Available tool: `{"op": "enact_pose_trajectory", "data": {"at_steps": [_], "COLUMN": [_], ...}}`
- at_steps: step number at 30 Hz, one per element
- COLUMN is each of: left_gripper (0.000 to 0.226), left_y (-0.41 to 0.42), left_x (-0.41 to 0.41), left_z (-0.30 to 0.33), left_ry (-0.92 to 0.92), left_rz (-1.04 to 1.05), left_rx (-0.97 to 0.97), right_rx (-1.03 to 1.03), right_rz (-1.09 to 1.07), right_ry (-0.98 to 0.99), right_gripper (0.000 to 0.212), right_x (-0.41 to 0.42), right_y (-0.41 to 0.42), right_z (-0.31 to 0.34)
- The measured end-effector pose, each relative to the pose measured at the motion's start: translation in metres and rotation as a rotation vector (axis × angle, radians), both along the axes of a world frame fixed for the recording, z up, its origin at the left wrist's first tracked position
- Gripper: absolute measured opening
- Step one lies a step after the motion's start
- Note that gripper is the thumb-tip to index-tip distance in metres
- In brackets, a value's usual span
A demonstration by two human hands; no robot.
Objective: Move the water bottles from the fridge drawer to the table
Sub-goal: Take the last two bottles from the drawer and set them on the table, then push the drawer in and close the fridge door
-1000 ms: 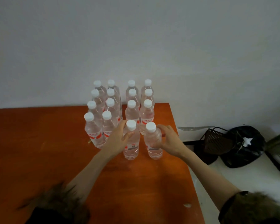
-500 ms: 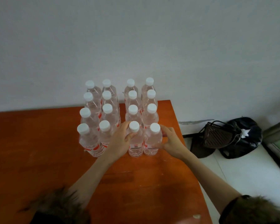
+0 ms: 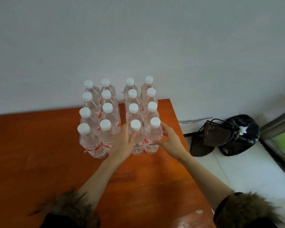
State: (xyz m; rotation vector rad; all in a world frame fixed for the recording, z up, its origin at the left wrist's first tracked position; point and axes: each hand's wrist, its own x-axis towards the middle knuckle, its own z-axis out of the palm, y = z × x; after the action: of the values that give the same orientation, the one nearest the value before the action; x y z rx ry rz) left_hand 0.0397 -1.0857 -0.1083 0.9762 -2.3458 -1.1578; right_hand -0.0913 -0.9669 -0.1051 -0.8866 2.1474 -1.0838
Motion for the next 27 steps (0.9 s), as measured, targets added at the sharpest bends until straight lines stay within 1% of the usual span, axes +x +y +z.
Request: {"op": "enact_pose_trajectory", "data": {"at_steps": [2, 4, 6, 8, 11, 15, 19, 23, 27], "left_gripper": [0.052, 0.057, 0.059, 0.057, 0.052, 0.058, 0.069, 0.079, 0.077], "left_y": [0.002, 0.006, 0.012, 0.022, 0.041, 0.084, 0.14, 0.216, 0.309], "left_x": [0.001, 0.004, 0.008, 0.01, 0.003, -0.009, -0.015, -0.004, 0.025], "left_z": [0.001, 0.006, 0.018, 0.034, 0.052, 0.067, 0.083, 0.096, 0.102], "left_ry": [-0.01, -0.005, 0.074, 0.136, 0.109, -0.029, -0.034, 0.024, 0.107], "left_rz": [-0.015, -0.026, -0.035, -0.074, -0.208, -0.389, -0.6, -0.768, -0.954], "left_rx": [0.016, -0.017, -0.127, -0.251, -0.428, -0.604, -0.722, -0.759, -0.753], "right_rx": [-0.025, -0.002, 0.047, 0.079, 0.085, 0.187, 0.325, 0.399, 0.489], "right_rz": [-0.002, 0.016, -0.001, -0.034, -0.071, -0.148, -0.328, -0.496, -0.648], "right_ry": [-0.067, -0.067, 0.014, 0.121, 0.27, 0.517, 0.683, 0.738, 0.718], "right_gripper": [0.07, 0.07, 0.074, 0.073, 0.068, 0.068, 0.072, 0.075, 0.075], "right_x": [0.005, 0.008, 0.009, 0.011, 0.014, 0.019, 0.041, 0.091, 0.16], "right_y": [0.003, 0.006, 0.012, 0.026, 0.062, 0.128, 0.21, 0.302, 0.398], "right_z": [0.002, 0.005, 0.01, 0.019, 0.034, 0.054, 0.076, 0.09, 0.096]}}
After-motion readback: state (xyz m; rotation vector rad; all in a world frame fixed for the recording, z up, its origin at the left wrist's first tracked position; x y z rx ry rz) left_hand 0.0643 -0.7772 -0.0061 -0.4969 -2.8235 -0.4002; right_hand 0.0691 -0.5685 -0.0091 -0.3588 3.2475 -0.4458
